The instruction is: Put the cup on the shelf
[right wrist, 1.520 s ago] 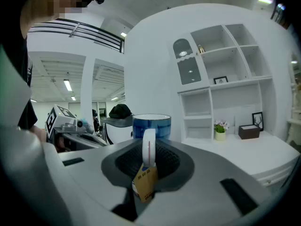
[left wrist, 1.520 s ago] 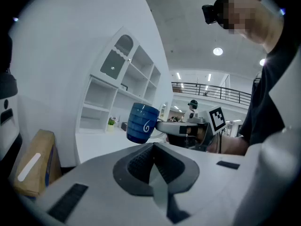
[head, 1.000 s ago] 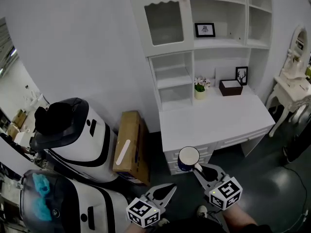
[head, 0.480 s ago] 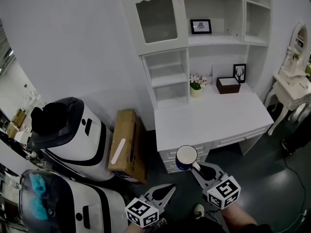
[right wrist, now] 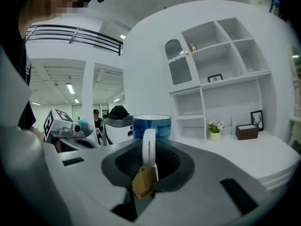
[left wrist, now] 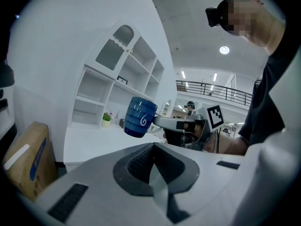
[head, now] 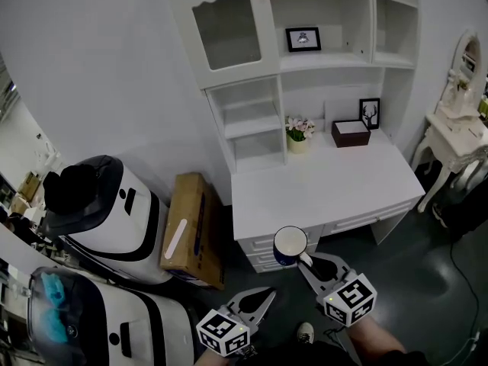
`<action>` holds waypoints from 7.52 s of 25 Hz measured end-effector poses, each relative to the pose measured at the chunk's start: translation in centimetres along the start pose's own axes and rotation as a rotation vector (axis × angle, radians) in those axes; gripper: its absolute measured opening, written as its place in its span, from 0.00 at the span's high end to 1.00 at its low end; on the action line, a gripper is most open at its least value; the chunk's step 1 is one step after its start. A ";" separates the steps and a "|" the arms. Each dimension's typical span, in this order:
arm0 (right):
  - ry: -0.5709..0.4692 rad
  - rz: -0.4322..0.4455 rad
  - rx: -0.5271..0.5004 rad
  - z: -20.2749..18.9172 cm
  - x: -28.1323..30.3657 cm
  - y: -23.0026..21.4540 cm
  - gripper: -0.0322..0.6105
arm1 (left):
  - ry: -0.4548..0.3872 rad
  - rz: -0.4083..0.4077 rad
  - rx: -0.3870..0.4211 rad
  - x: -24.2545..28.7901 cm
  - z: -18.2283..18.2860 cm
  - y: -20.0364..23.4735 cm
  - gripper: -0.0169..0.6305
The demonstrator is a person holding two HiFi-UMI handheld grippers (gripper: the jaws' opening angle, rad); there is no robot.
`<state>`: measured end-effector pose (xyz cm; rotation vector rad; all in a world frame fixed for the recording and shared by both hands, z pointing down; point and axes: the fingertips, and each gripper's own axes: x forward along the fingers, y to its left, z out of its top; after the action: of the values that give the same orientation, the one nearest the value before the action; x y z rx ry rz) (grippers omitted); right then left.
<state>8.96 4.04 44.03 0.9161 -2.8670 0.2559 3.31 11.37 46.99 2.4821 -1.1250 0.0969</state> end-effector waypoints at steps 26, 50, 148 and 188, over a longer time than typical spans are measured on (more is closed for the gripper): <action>0.002 0.088 0.015 0.2 -3.6 -7.3 0.88 | -0.020 0.111 -0.012 6.9 0.8 -4.0 0.97; 0.014 0.048 0.010 1.4 -0.1 -8.5 0.88 | -0.025 0.061 0.005 8.0 3.2 0.1 0.97; 0.010 -0.026 -0.045 10.5 34.0 -24.9 0.88 | -0.083 0.068 0.033 17.4 18.2 29.7 0.97; 0.022 0.014 -0.094 11.1 47.7 -35.3 0.88 | -0.071 0.265 -0.020 24.7 20.6 37.4 0.97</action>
<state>-9.77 -53.37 45.47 0.8713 -2.8386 0.1302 -9.70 -36.28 46.48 2.3230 -1.4723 0.0733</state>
